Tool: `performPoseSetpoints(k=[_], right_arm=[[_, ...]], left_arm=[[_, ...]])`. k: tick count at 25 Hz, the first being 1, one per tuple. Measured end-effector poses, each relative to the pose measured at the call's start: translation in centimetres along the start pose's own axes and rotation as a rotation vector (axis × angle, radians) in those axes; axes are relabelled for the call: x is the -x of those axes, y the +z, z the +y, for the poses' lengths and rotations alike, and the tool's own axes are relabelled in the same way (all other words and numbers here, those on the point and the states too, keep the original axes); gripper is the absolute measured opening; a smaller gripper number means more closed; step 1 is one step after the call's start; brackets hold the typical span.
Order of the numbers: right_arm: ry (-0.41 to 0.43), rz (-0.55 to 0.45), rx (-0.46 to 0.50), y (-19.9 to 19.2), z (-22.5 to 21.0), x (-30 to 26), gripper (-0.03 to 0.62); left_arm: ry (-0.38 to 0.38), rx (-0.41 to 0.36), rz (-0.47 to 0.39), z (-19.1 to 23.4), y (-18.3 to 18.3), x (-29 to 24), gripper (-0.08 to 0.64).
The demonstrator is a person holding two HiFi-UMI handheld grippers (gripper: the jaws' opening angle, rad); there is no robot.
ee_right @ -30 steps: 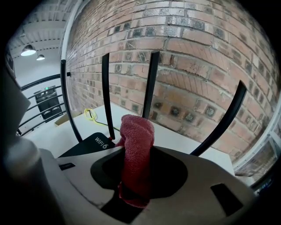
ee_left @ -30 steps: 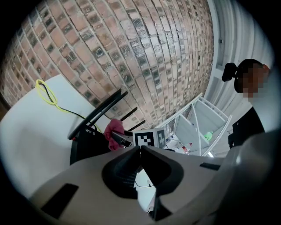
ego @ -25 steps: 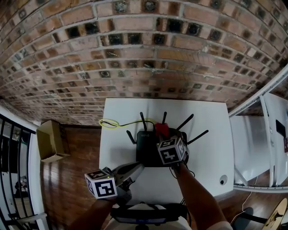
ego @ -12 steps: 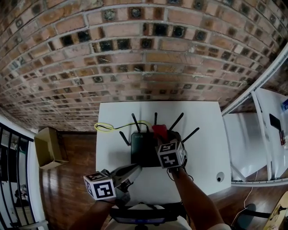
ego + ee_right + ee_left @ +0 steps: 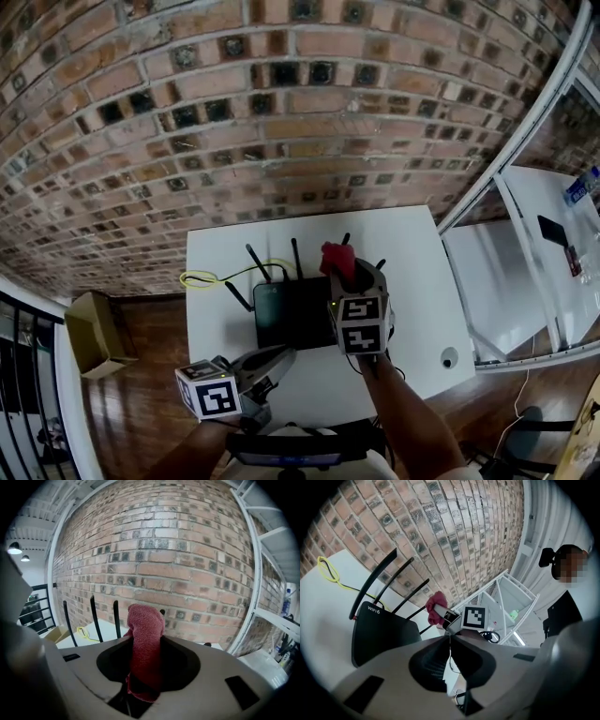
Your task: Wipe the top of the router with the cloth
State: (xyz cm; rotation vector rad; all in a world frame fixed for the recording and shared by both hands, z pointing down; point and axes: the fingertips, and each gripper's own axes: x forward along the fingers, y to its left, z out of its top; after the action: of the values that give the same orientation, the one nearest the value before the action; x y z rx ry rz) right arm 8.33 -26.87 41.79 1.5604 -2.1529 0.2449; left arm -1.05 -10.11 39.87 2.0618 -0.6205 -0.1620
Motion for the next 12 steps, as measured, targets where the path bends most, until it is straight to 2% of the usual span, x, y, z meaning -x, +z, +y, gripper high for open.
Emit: performPoseSetpoints(k=[6, 12], right_arm=[[-0.085, -0.147, -0.05, 4.2, -2.3, 1.6, 0.14], [-0.071, -0.076, -0.065, 1.7, -1.8, 0.0, 0.14]], left_arm=[[0.005, -0.023, 0.024, -0.2, -0.4, -0.1, 0.032], [0.023, -0.02, 0.044, -0.2, -0.8, -0.1, 0.032]])
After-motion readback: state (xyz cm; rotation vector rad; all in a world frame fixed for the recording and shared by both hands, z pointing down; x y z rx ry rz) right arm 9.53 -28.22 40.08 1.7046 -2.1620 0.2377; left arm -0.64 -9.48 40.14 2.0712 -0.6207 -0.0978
